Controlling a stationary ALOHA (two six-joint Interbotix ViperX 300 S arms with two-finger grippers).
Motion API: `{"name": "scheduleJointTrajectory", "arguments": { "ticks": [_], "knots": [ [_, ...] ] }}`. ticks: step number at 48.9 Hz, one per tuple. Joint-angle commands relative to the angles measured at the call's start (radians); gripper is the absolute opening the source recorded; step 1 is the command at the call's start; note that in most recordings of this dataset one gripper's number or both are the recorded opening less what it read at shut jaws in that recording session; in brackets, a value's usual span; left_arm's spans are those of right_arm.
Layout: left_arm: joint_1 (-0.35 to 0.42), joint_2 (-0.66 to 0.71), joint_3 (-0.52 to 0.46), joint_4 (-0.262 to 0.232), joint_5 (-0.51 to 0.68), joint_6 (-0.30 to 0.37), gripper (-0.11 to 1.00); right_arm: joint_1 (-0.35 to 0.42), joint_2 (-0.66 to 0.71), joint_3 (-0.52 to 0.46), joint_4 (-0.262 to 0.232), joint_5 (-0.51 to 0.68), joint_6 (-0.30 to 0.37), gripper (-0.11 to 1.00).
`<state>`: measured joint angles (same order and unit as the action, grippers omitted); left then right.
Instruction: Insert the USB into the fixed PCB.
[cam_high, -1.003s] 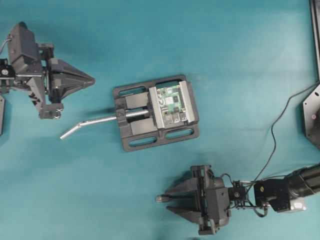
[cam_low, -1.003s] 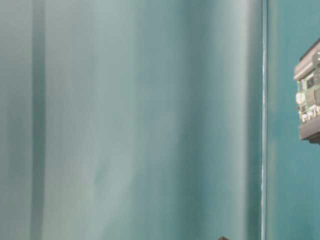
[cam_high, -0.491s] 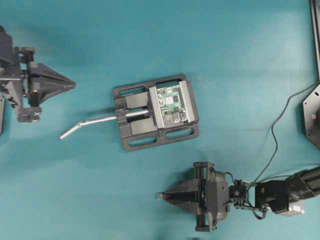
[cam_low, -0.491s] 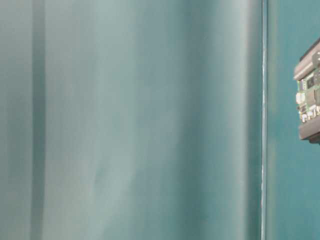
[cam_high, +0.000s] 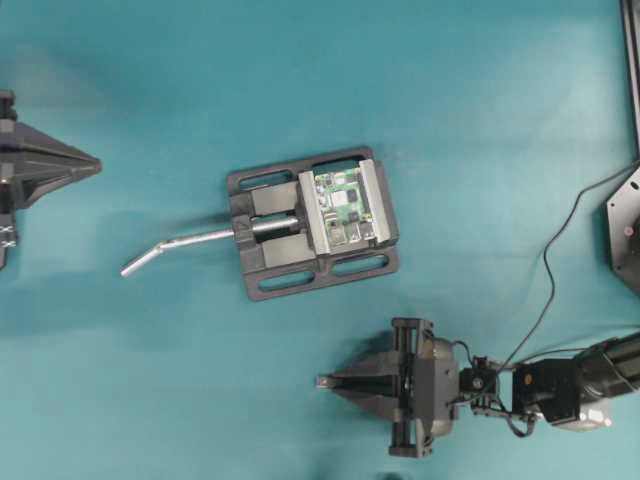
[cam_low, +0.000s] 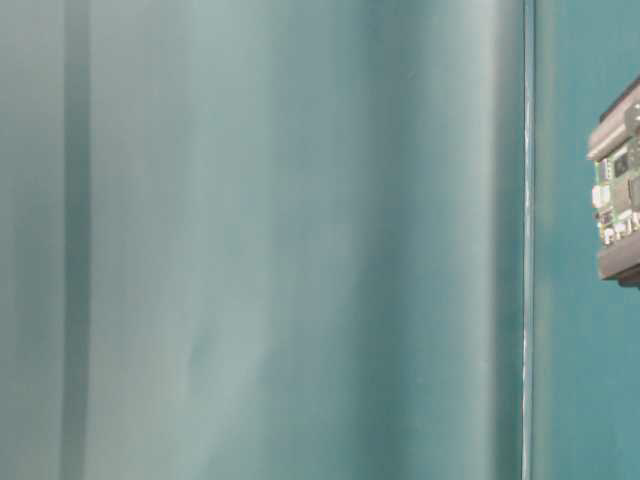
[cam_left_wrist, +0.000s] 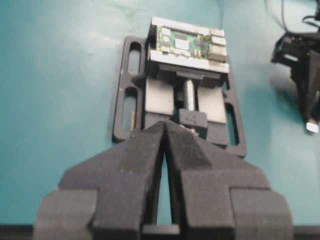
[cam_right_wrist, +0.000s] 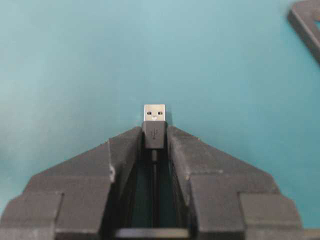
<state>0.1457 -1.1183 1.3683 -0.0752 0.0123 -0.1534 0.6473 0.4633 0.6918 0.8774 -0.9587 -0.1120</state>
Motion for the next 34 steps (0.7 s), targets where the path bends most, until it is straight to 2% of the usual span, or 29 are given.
{"name": "scheduleJointTrajectory", "arguments": {
  "ticks": [1, 5, 8, 23, 27, 34],
  "knots": [
    [-0.003, -0.034, -0.006, 0.003, 0.026, -0.006, 0.06, 0.011, -0.067, -0.006, 0.023, -0.025, -0.002, 0.21],
    [0.000, -0.066, 0.006, 0.003, 0.046, -0.008, 0.06, 0.021, -0.097, -0.008, 0.075, -0.049, -0.025, 0.21],
    [0.000, -0.094, 0.020, 0.003, 0.061, -0.008, 0.06, 0.035, -0.115, -0.014, 0.141, -0.080, -0.071, 0.21],
    [0.000, -0.236, 0.055, 0.005, 0.124, -0.003, 0.06, 0.078, -0.135, -0.106, 0.489, -0.202, -0.383, 0.21],
    [0.000, -0.262, 0.057, 0.011, 0.169, -0.003, 0.06, 0.078, -0.132, -0.132, 0.555, -0.258, -0.425, 0.21],
    [-0.002, -0.275, 0.058, 0.008, 0.252, -0.012, 0.06, 0.074, -0.109, -0.173, 0.649, -0.370, -0.434, 0.21]
  ]
}}
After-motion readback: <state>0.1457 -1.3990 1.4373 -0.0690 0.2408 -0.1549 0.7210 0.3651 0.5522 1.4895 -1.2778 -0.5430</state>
